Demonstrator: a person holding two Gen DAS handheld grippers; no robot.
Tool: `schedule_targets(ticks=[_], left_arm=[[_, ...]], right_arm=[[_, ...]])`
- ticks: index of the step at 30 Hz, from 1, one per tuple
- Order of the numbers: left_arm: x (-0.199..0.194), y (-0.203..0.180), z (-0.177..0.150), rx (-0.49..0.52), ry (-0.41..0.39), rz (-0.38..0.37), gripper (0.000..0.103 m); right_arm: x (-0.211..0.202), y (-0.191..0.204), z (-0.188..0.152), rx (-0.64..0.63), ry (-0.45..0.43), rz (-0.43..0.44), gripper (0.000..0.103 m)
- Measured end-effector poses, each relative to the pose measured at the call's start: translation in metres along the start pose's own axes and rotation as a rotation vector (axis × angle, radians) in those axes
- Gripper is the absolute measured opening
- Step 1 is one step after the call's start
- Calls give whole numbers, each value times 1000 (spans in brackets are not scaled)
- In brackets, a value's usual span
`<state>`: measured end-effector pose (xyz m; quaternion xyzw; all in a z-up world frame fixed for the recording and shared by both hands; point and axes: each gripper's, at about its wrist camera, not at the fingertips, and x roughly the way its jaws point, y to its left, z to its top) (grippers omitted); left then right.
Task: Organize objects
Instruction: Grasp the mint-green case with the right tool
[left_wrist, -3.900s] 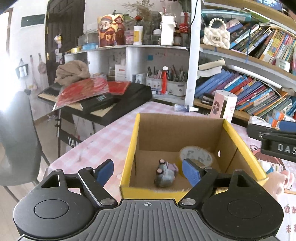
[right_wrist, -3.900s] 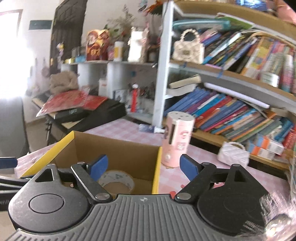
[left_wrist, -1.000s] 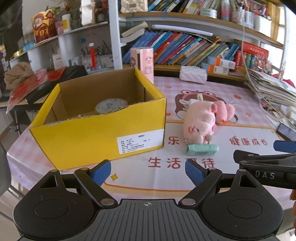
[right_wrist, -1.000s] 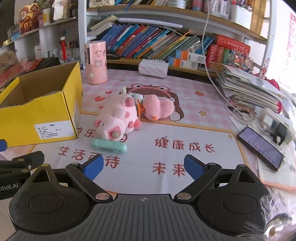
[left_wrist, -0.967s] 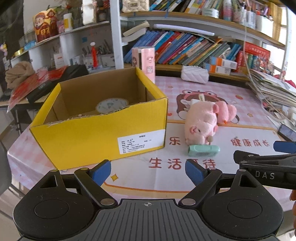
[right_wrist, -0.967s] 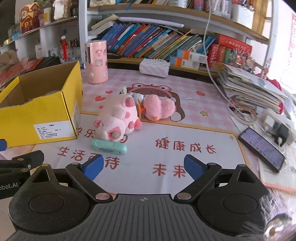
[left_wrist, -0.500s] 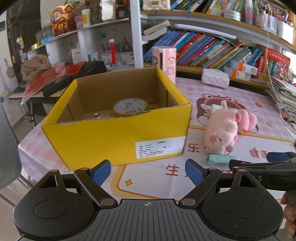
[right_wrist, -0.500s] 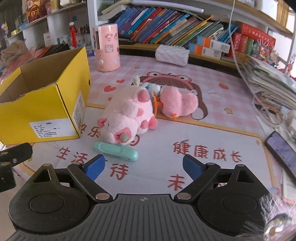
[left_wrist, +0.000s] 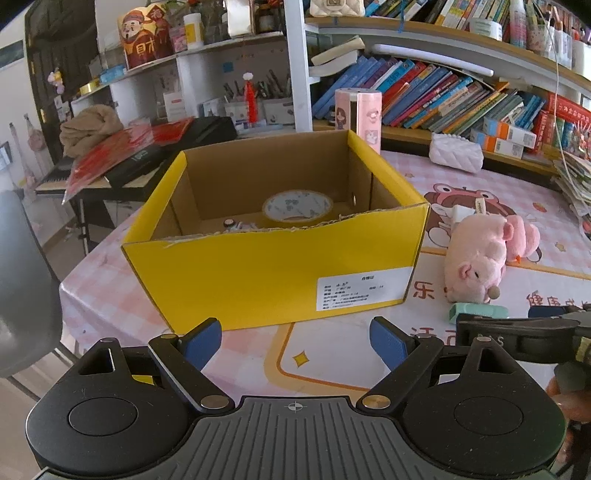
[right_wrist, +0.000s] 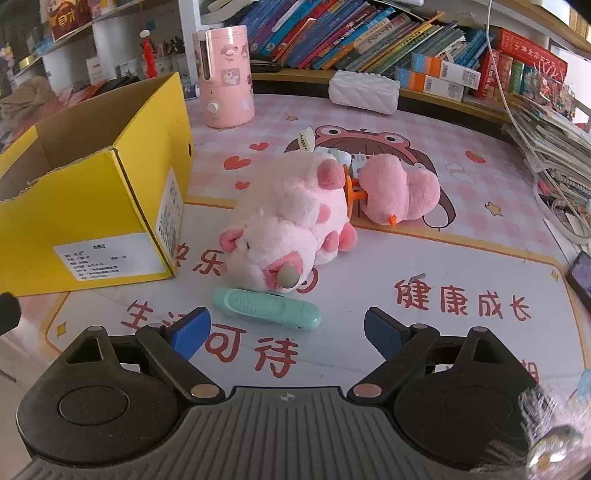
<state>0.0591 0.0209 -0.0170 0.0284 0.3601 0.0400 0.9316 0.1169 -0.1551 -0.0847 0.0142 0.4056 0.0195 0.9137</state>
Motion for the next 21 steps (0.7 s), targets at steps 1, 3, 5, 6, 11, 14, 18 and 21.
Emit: schedule_targets(ticks=[1,3,5,6,11,14,18,21], left_arm=[[0,0,0,5,0,-1,89],[0,1,0,16,-3,-5,89],[-1,1,1,27,-8,-8,89],[-1,1,1,33,-10,-9,89],[-2,0,1,59,-12,-7,89],[-3,0,1,66,-15,-6,89],[-2,-5,3,66,-17,-24,89],[0,-15,5,68,-21,-57,89]], right_arm=[[1,1,0,4,-4,-2,91],[3,3,0,10,-8,-8,90],[6,4,0,21,-8,-8,90],[7,5,0,28,-10,-7,89],[15,6,1,68,-10,-7,81],[19,6,1,80,-10,-6,67],[14,2,2,65,-18,7,67],[0,-8,3,42,-38,11,67]])
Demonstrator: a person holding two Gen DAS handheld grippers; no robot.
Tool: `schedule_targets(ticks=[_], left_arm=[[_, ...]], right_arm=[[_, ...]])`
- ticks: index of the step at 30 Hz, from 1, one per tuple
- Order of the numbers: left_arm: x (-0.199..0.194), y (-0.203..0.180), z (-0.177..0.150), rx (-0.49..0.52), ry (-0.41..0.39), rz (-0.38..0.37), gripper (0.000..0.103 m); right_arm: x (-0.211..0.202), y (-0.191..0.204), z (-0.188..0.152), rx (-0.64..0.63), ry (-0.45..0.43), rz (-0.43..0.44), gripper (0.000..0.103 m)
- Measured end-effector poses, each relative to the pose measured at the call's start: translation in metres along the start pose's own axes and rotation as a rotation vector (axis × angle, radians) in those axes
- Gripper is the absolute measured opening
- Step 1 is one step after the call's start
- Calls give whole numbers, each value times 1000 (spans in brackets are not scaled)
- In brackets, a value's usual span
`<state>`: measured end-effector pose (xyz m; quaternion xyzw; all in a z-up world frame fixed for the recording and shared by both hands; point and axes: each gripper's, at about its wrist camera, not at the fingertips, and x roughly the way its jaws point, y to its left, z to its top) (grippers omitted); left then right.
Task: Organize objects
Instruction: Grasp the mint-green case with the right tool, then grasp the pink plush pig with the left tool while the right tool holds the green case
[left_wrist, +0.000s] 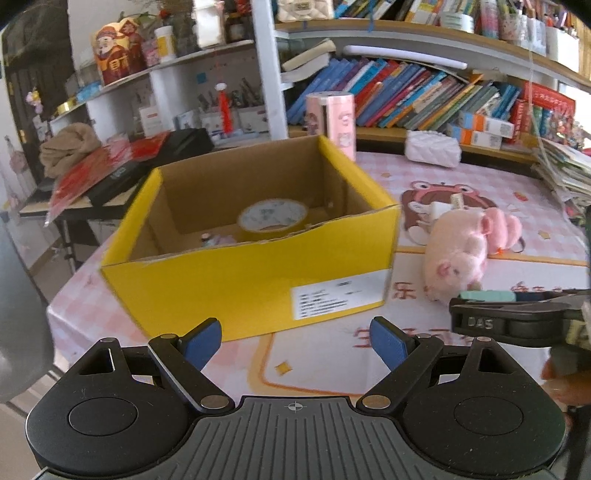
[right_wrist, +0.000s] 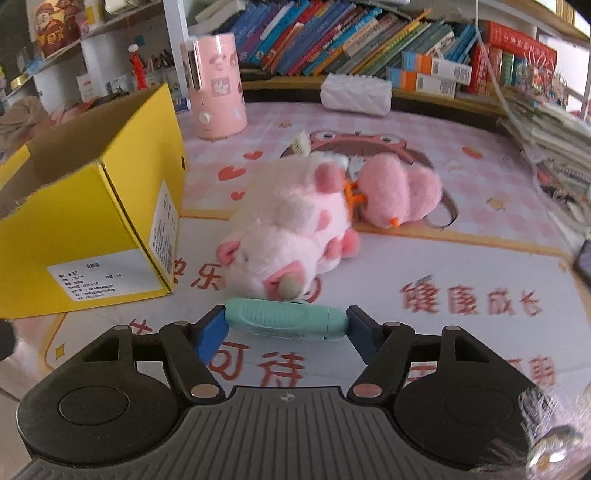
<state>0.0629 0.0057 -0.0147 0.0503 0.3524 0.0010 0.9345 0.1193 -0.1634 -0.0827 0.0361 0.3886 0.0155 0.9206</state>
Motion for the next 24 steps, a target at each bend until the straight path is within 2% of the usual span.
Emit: schedule_targets(ticks=[3,10,14,18,24], left_arm=[[5,-15,4,7,-5,-47,89],[14,-65,16,50,-38,-198,89],[20,-91,24,70,-49,-238,89],[35,-114,34,94,-42,-228,89],[66,-140,49,118,-3,-149,89]], right_arm=[[-17,-17,3,2,-45,-24,67],[-48,-71,18,65,-163,-153,67],[-55,-98,25,91,-188,-179,67],[-51,-119,32,97,-186,-168,67],[-44,-138,44,58,-191,-138,67]])
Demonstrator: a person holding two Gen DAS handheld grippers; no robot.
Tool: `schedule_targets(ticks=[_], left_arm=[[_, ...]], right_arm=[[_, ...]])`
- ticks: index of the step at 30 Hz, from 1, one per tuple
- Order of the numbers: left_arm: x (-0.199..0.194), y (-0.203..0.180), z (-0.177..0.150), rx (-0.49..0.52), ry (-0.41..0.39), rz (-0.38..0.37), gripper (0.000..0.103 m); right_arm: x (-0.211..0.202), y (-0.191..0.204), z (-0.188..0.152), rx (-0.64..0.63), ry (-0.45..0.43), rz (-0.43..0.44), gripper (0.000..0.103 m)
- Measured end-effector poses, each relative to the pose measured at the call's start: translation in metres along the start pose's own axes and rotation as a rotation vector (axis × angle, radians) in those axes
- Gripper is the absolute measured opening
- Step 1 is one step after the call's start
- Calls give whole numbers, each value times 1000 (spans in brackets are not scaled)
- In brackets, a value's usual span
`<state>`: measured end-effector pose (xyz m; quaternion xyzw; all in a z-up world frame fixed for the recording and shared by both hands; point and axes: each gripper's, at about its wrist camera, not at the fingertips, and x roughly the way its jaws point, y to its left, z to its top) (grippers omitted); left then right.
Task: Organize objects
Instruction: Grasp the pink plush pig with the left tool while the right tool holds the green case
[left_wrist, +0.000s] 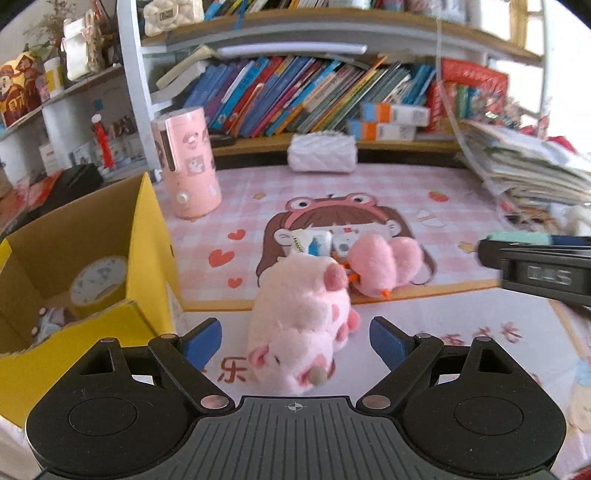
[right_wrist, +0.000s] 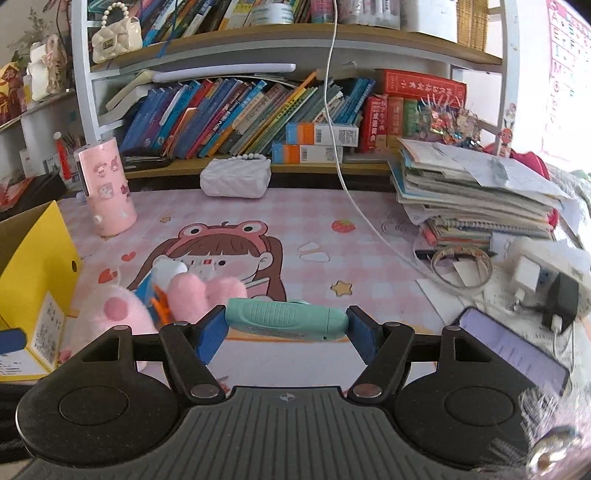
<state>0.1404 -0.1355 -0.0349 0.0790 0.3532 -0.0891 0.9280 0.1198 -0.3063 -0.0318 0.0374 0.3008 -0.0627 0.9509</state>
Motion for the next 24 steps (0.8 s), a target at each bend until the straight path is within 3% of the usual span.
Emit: schedule_targets(ticks=[9,16,17,19,24], left_arm=[[49,-7,13,-3,95,80,89],[69,-13,16,-4,123,74,88],[70,-13,16,-8,120,67,86],[73,-14,17,-14,119,38,71],[65,-13,20,-40,123,8,61]], right_arm=[[15,-18,10,-60,-19,64,67],[24,-29,11,-58,-1,81,67],[24,-31,11,-58,0,80,67],[25,-34,11,-55,1,76,67],[24,-36,10,-50,-2,73,67]])
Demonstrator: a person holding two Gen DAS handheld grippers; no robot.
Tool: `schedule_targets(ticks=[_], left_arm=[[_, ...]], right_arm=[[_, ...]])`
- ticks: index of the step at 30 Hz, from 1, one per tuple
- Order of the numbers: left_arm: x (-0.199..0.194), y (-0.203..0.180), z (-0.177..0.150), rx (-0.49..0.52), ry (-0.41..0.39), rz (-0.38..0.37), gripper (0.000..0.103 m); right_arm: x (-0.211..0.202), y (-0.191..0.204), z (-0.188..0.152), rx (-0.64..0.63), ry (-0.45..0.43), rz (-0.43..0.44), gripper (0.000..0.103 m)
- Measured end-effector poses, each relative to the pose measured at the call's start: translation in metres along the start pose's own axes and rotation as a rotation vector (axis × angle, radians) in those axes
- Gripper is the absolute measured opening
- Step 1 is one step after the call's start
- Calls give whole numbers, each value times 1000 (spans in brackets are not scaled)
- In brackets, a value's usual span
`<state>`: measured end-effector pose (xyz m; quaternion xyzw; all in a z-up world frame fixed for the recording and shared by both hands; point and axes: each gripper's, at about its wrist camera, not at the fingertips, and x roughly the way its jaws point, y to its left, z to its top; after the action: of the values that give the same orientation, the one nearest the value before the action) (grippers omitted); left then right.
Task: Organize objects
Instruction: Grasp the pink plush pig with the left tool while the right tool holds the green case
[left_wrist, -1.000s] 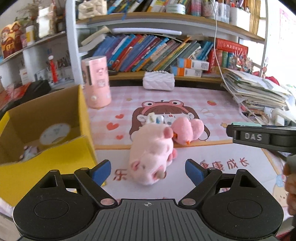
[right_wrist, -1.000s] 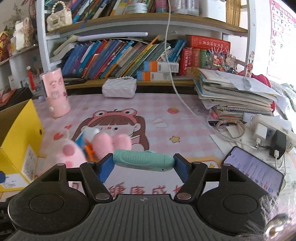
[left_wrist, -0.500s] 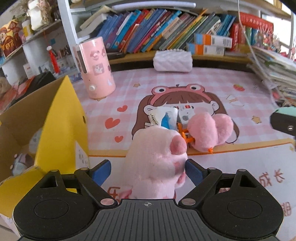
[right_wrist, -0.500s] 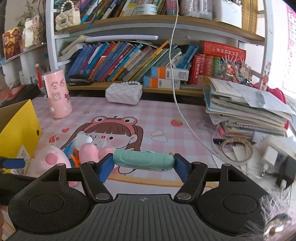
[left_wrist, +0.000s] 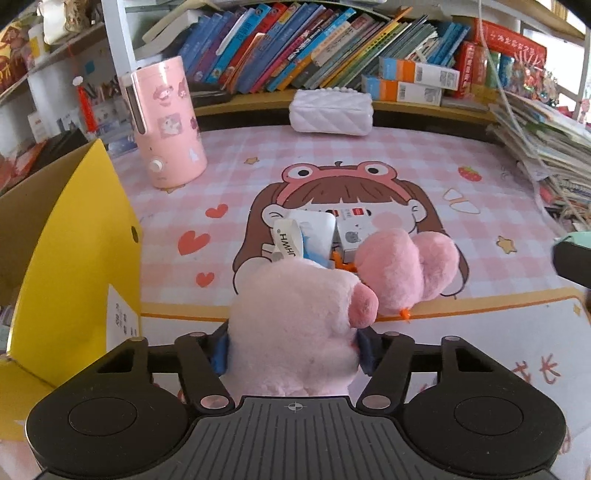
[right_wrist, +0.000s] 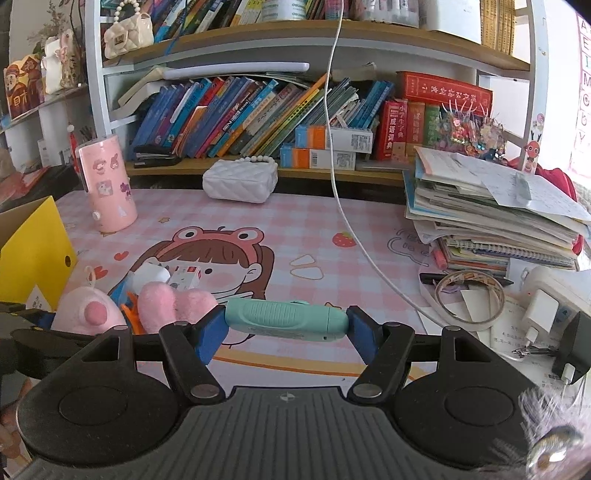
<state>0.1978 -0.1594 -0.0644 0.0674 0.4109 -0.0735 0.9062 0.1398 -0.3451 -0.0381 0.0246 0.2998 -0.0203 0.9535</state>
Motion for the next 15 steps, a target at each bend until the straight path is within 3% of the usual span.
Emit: schedule_targets(ticks=[8,15], left_arm=[[-47,11,-10,-50,-92,-72,61],[-68,26,-28,-79,-102,-95,61]], right_arm=[[-2,8,-1,7,17,13,67],[-8,33,-5,-5,45,44,67]])
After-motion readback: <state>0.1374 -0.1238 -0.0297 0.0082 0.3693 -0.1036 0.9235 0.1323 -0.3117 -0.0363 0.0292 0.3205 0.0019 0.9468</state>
